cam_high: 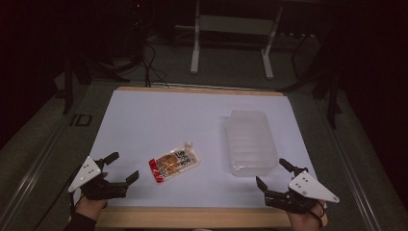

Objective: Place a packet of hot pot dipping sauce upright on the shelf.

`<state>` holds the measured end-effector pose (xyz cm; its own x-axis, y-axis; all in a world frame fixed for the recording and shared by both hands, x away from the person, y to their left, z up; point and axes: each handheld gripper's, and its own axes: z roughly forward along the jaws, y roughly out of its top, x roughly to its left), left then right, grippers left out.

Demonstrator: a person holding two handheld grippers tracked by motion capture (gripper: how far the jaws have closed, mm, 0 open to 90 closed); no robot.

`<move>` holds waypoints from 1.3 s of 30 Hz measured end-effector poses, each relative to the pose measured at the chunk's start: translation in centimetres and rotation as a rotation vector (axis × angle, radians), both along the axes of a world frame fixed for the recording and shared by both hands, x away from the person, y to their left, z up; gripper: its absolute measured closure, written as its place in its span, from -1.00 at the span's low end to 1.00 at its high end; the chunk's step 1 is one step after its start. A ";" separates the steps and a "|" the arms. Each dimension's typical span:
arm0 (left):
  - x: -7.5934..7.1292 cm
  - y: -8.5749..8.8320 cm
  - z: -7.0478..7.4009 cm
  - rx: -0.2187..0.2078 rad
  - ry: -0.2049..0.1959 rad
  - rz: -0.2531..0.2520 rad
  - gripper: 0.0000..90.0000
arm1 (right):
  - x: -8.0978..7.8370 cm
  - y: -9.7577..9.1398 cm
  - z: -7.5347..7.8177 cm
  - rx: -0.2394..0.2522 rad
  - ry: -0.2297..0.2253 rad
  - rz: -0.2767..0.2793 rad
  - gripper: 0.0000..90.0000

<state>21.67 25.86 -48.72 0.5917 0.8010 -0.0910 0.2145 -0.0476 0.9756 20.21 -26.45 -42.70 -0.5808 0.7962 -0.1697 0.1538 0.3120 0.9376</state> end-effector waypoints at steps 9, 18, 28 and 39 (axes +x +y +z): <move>-0.1 0.1 0.2 0.009 0.059 -0.033 -0.97 | 0.0 0.1 0.0 -0.006 -0.003 -0.003 -0.75; 0.1 0.8 1.1 -0.017 0.054 -0.077 -0.91 | -0.3 0.4 0.1 0.023 -0.006 0.025 -0.76; 1.8 1.1 2.7 -0.042 0.060 -0.085 -0.91 | -1.0 1.0 0.5 0.043 -0.028 0.071 -0.77; 4.5 -1.0 3.1 0.004 0.093 -0.162 -0.91 | -1.0 1.5 0.3 0.020 -0.007 0.087 -0.78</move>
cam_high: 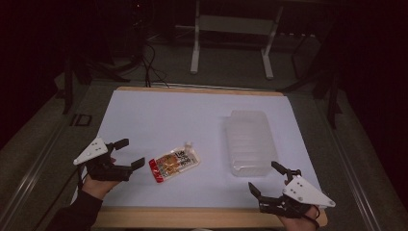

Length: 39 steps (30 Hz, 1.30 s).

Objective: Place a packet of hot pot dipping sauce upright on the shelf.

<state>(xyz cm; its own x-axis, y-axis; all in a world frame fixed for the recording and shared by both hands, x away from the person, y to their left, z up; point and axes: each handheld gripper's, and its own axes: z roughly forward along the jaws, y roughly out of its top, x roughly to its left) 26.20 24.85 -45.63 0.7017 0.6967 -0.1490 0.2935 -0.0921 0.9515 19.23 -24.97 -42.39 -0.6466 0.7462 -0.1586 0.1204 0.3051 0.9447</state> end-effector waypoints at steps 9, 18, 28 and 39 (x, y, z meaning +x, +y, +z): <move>3.1 -2.3 -0.7 0.052 0.041 -0.083 -0.89 | 0.1 0.1 -0.1 -0.018 0.023 0.007 -0.78; 5.4 -4.6 -1.0 0.133 0.056 -0.116 -0.90 | 0.1 0.1 -0.2 -0.019 0.034 0.012 -0.78; 7.8 -7.1 -1.2 0.202 0.060 -0.174 -0.86 | 0.2 0.2 -0.3 -0.027 0.042 0.023 -0.78; 10.5 -9.9 -2.4 0.275 0.101 -0.218 -0.67 | 0.4 0.2 -0.4 -0.028 0.061 0.027 -0.78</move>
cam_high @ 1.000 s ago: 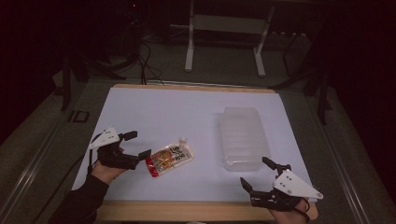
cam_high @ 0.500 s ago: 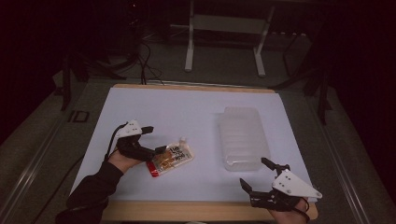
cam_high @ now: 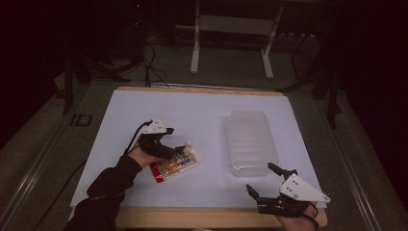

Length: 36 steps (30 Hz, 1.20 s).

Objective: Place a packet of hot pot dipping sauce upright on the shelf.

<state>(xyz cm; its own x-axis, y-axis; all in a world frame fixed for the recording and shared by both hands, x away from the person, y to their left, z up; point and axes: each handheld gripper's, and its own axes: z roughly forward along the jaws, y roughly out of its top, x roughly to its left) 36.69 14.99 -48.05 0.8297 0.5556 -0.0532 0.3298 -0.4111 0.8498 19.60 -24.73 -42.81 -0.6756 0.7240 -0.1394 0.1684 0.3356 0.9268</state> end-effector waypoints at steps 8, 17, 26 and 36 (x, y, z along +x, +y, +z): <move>1.3 -0.4 -1.5 0.031 0.037 0.016 -0.43 | 0.1 0.1 -0.1 -0.008 0.005 0.014 -0.78; 2.3 -0.4 -3.4 0.073 0.084 0.005 -0.22 | 0.2 0.1 -0.2 -0.014 0.013 0.017 -0.78; 2.8 -0.3 -4.4 0.098 0.111 -0.011 -0.04 | 0.3 0.1 -0.3 -0.018 0.023 0.020 -0.78; 3.0 -0.6 -5.5 0.120 0.165 -0.051 0.12 | 0.3 0.1 -0.4 -0.019 0.025 0.020 -0.78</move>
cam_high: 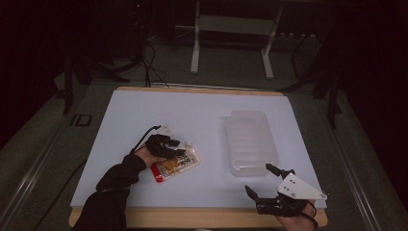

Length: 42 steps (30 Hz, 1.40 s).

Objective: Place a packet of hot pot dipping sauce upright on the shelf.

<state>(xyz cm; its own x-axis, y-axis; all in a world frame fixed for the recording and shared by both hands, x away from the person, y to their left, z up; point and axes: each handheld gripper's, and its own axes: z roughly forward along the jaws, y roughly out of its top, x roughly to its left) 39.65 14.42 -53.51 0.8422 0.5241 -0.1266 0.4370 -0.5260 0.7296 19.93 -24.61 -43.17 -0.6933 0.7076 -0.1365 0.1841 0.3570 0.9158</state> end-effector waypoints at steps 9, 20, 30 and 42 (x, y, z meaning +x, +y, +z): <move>-0.2 -0.6 0.2 0.040 0.019 -0.010 0.38 | 0.0 0.1 0.0 -0.003 0.003 0.004 -0.78; -0.6 -1.1 0.4 0.092 -0.014 0.018 0.98 | 0.0 0.2 -0.1 -0.012 0.004 0.006 -0.78; -1.1 -1.1 1.0 0.088 -0.049 0.030 1.00 | 0.0 0.1 -0.1 -0.011 0.008 0.005 -0.77; -1.6 1.3 3.2 0.007 -0.053 0.069 1.00 | 0.0 0.1 0.0 -0.006 0.007 0.004 -0.77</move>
<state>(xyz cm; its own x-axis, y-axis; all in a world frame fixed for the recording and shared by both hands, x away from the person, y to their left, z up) 38.08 15.69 -50.35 0.8098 0.5814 -0.0790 0.4329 -0.5011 0.7494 19.97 -24.51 -43.22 -0.6972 0.7040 -0.1355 0.1894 0.3632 0.9123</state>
